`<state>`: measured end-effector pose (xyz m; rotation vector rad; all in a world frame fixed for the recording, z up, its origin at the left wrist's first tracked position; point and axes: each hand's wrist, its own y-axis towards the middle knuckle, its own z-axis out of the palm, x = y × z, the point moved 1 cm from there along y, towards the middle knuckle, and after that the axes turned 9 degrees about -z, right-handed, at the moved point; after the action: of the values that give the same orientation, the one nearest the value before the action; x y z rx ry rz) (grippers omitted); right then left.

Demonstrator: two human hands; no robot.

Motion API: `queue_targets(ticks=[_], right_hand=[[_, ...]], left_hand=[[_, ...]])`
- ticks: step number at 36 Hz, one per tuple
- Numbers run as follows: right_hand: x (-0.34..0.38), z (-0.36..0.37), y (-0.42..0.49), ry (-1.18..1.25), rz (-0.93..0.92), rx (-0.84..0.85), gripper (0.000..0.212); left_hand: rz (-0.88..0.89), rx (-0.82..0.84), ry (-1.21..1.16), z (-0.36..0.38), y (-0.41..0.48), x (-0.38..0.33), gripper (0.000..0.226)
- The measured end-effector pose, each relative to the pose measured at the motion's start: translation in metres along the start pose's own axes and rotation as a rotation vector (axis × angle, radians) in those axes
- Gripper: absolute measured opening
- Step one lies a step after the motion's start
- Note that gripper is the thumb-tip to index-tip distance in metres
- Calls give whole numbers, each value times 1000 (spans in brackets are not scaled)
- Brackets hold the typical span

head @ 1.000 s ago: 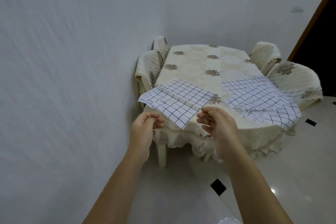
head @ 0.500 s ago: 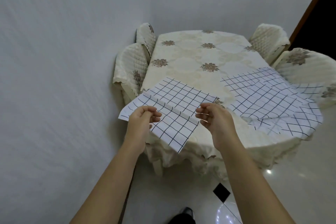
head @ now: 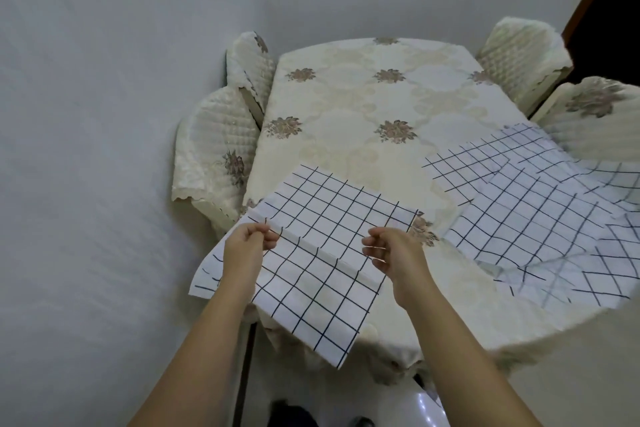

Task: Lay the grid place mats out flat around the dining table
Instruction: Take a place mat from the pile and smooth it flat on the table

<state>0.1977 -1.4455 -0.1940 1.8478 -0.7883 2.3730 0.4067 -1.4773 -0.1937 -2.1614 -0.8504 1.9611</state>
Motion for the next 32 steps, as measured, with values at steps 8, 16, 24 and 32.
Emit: queue_targets(ticks=[8,16,24,32], right_hand=[[-28,11,24,-38,80,-121,14],[-49,20,43,-83,127,-289,14],[-78,13,48,-332,90,-456,24],[-90,12,47,-545,221,-481,44]], left_hand=[[24,29,199,-5,74,2,28],[108,135,595,-6,134,-2,21],[202,231,1004,-5,178,-2,44],[78,299,1126,-6,212,4,42]])
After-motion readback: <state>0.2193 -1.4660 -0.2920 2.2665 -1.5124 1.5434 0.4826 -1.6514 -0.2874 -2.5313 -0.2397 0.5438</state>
